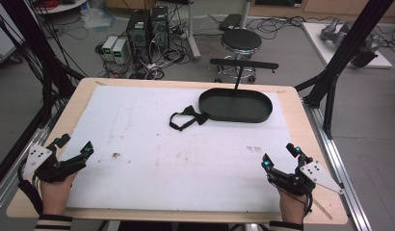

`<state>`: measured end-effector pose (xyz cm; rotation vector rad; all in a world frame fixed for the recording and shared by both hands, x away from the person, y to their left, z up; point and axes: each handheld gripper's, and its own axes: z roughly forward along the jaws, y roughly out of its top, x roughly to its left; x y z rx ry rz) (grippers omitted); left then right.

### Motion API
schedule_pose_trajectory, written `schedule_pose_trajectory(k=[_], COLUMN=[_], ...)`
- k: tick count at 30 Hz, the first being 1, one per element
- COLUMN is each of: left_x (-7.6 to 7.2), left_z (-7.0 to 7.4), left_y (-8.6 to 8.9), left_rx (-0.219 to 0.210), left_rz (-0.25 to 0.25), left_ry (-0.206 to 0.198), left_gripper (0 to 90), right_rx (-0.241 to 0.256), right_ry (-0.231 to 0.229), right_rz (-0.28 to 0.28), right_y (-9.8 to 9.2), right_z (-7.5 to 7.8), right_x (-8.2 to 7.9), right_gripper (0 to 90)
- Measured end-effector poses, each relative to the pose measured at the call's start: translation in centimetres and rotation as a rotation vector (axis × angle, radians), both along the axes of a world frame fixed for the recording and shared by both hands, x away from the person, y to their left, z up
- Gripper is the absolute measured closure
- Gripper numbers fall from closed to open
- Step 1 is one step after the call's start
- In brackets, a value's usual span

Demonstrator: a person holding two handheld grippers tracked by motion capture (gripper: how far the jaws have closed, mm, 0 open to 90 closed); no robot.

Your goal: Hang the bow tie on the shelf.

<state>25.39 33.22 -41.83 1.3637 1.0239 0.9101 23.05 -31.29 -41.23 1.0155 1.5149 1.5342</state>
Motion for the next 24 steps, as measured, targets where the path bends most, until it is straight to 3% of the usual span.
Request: schedule_pose_trajectory(k=[9,14,16,24], left_x=[0.0,0.2,0.3,2.9], left_z=[0.5,1.6,1.9,3.6], left_y=[-0.8,-2.1,-2.4,-6.5], left_rx=[0.003,-0.018,-0.014,0.068], left_rz=[-0.049,-0.140,-0.154,-0.243], left_ry=[-0.001,0.016,0.018,0.051], left_gripper=[15.1,16.7,16.8,17.6], right_rx=[-0.001,0.015,0.022,0.022], right_ry=[-0.005,-0.012,-0.011,-0.024], right_rz=[0.014,0.007,0.009,0.022], right_y=[0.0,-0.3,-0.3,-0.3], right_z=[0.0,0.1,0.2,0.4], right_x=[-0.1,-0.3,-0.4,-0.4], right_gripper=[9.6,9.6,9.6,9.6])
